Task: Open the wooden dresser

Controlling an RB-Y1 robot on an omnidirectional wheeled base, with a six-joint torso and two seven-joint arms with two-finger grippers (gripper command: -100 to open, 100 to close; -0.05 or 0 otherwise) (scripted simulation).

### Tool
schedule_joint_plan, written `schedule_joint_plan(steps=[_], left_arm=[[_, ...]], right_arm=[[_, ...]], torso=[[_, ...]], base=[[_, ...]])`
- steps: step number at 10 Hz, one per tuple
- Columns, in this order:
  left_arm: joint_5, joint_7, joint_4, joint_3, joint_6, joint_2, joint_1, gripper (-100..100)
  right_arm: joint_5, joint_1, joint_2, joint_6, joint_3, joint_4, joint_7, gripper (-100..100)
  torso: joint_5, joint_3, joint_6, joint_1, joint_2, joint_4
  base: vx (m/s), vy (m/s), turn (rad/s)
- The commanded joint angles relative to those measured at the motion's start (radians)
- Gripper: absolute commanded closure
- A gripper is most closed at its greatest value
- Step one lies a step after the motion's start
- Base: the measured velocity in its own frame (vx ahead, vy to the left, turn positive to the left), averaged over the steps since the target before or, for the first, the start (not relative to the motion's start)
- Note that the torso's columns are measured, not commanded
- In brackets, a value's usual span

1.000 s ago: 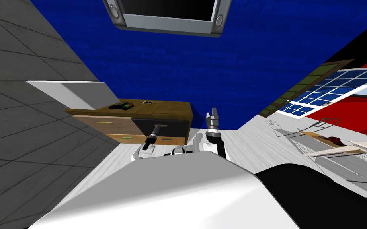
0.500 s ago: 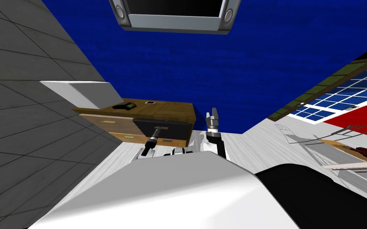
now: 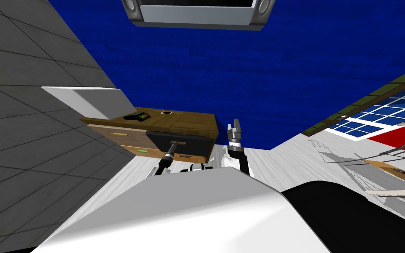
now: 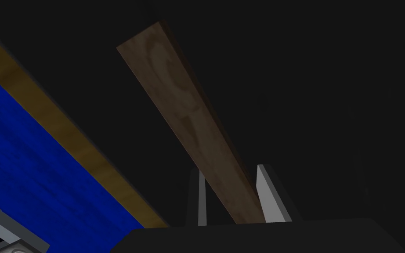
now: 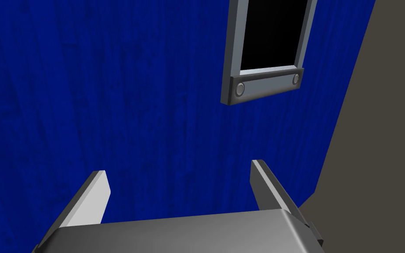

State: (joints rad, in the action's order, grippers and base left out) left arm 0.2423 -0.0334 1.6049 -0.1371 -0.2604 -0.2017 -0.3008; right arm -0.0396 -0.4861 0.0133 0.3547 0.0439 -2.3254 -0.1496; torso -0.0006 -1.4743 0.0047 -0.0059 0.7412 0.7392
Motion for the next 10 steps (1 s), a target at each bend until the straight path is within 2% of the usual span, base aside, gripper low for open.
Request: schedule_joint_plan(steps=[1,4,5,6,7,10], left_arm=[[0.004,-0.013,-0.023,0.020,0.009,0.022,0.033,100],[0.017,-0.052,-0.096,0.077,0.032,0.085,0.127,100],[0.017,-0.052,-0.096,0.077,0.032,0.085,0.136,100],[0.022,-0.065,-0.120,0.097,0.040,0.106,0.168,100],[0.026,-0.078,-0.144,0.116,0.048,0.127,0.196,100],[0.030,-0.091,-0.169,0.135,0.055,0.148,0.239,100]], right_arm=[[0.000,0.000,0.000,0.000,0.000,0.000,0.000,0],[0.000,0.001,0.000,0.000,0.000,0.000,0.000,0],[0.000,0.001,0.000,0.000,0.000,0.000,0.000,0],[0.000,0.000,0.000,0.000,0.000,0.000,0.000,0],[0.000,0.000,0.000,0.000,0.000,0.000,0.000,0],[0.000,0.000,0.000,0.000,0.000,0.000,0.000,0]], torso=[[0.000,0.000,-0.002,0.001,0.000,0.000],[-0.001,0.004,-0.004,0.004,0.007,0.003],[-0.002,0.003,-0.006,0.006,0.005,0.003],[-0.004,0.001,-0.009,0.005,0.002,0.005],[-0.004,0.000,-0.008,0.003,0.001,0.006],[-0.004,0.002,-0.005,0.002,0.004,0.007]], base=[[-0.044,0.044,-0.106],[-0.196,0.079,-0.179],[-0.170,0.071,-0.059],[-0.153,0.033,-0.083],[-0.177,0.042,-0.131],[-0.113,0.039,-0.073]])
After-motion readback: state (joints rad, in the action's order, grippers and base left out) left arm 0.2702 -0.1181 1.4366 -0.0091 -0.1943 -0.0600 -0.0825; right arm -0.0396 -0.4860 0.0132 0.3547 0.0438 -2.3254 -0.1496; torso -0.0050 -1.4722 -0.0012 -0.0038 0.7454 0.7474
